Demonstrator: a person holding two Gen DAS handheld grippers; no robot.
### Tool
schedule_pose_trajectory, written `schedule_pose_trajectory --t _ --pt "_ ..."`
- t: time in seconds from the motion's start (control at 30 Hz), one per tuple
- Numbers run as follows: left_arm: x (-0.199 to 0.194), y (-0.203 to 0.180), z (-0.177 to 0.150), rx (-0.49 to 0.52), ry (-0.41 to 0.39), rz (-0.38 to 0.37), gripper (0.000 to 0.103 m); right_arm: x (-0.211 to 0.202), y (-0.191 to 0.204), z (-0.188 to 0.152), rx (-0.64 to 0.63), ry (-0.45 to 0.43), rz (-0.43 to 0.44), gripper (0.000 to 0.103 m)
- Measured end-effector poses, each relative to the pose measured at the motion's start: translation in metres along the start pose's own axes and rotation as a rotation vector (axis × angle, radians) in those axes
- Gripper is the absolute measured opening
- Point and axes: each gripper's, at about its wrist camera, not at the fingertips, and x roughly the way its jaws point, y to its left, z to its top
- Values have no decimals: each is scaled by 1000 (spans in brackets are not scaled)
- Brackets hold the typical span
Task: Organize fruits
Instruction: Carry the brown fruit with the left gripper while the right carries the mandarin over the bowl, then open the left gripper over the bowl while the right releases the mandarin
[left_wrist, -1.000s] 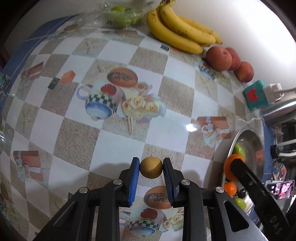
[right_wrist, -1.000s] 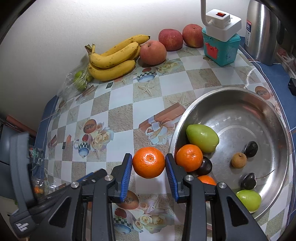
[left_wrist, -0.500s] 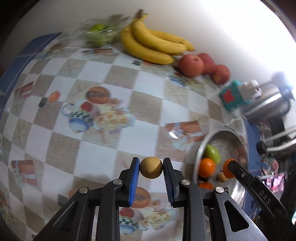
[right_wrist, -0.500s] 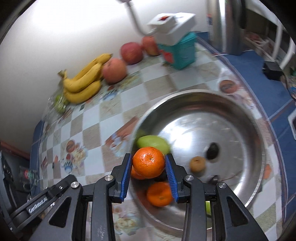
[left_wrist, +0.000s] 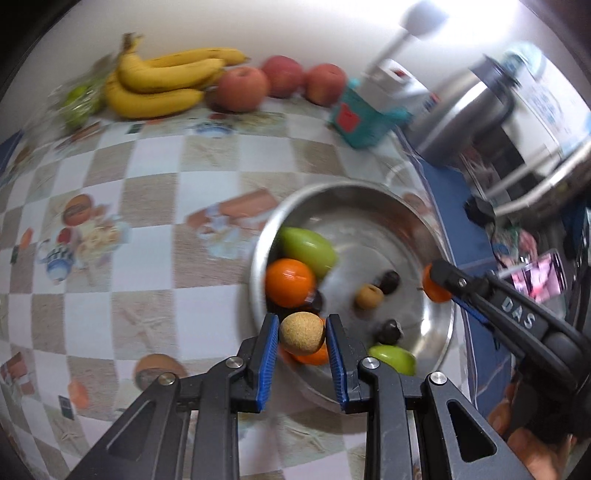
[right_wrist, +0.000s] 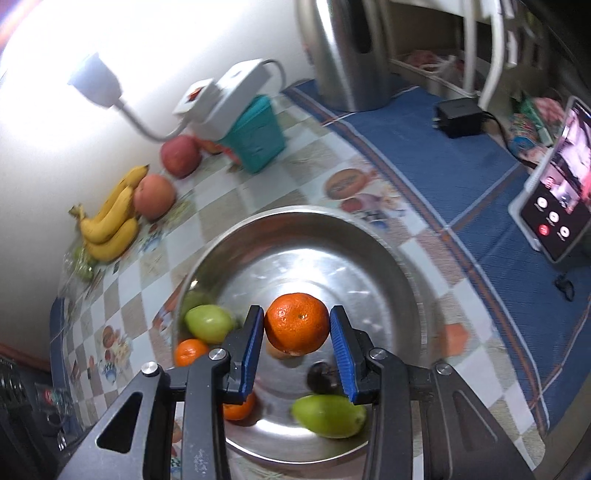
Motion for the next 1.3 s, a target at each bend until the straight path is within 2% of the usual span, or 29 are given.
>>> schedule_pose_trajectory --t 0.13,0.47,0.77,1.3 --pt "8 -21 -7 60 14 -7 28 -2 -11 1 21 -3 -21 38" --pt "24 -41 -6 114 5 -25 28 -4 -18 4 39 -21 -17 38" --pt "42 -50 -4 158 4 -8 28 15 -22 2 48 28 -22 39" --pt "63 -50 -8 176 37 37 28 35 -23 1 39 79 -46 39"
